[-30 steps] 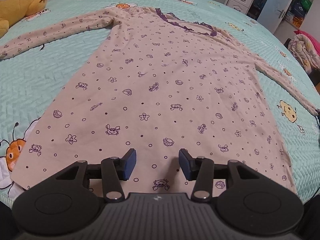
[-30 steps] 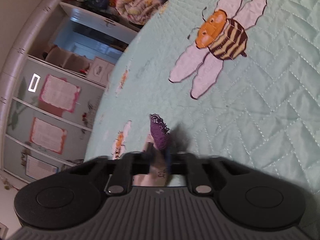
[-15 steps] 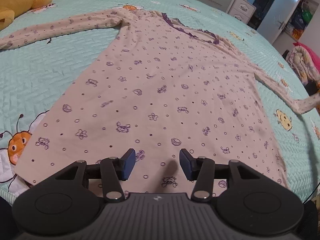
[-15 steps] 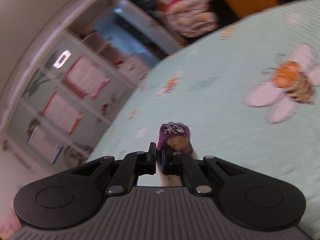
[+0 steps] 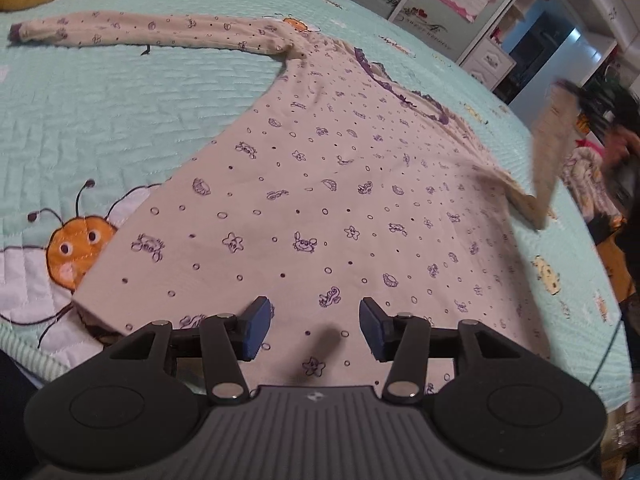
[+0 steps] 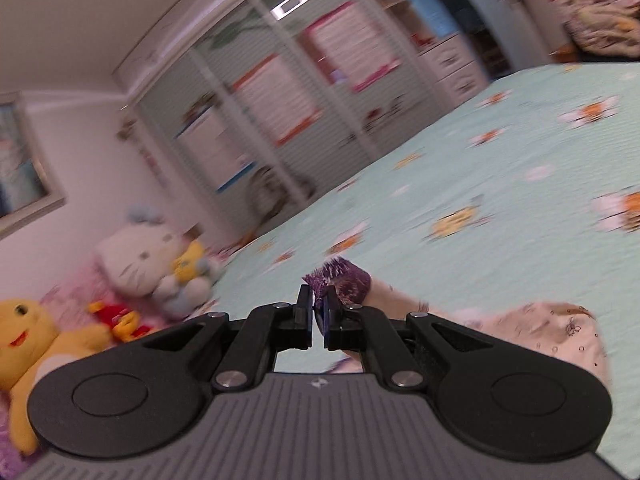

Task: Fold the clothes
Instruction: 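Fold the held sleeve across the garment body with the right gripper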

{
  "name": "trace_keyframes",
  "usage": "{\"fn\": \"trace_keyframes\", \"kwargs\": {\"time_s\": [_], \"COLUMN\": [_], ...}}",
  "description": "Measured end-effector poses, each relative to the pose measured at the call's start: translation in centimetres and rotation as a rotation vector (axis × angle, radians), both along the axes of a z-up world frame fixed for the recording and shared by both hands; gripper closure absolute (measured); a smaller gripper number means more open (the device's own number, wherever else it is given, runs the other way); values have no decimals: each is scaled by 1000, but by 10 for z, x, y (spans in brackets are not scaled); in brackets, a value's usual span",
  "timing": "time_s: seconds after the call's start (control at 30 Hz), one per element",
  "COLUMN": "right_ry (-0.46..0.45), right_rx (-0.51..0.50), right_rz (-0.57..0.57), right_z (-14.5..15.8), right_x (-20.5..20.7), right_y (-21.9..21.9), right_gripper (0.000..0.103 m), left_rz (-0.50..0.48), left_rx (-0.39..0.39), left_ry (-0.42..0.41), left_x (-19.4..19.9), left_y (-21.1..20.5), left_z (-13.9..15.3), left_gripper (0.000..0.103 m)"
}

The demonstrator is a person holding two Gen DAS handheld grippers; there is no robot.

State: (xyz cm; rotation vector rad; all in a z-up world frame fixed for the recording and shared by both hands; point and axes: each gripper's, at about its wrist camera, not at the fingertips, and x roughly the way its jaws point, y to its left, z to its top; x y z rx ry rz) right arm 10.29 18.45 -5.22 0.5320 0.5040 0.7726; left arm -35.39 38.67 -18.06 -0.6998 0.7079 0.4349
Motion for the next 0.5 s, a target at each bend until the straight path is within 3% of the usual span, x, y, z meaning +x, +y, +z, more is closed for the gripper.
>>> {"fn": "trace_keyframes", "kwargs": {"time_s": [0.3,0.43,0.5], "right_ry": [-53,-15,-17], "right_rx": [-48,-108,-216], "right_rz": [177,264,285], "right_z": [27,-1,-24], "right_x": [-66,-108,-131], "right_y": [121,179,199], "right_gripper": [101,101,99], "left_rz": [-33,-45,-51], "left_rx": [-42,-60,-68], "left_ry": [-117,-161,-180], "left_x": [-16,-24,-29], "left_y": [7,10,11], "left_z": [-13,-14,-14], "left_gripper": [47,47,47]}}
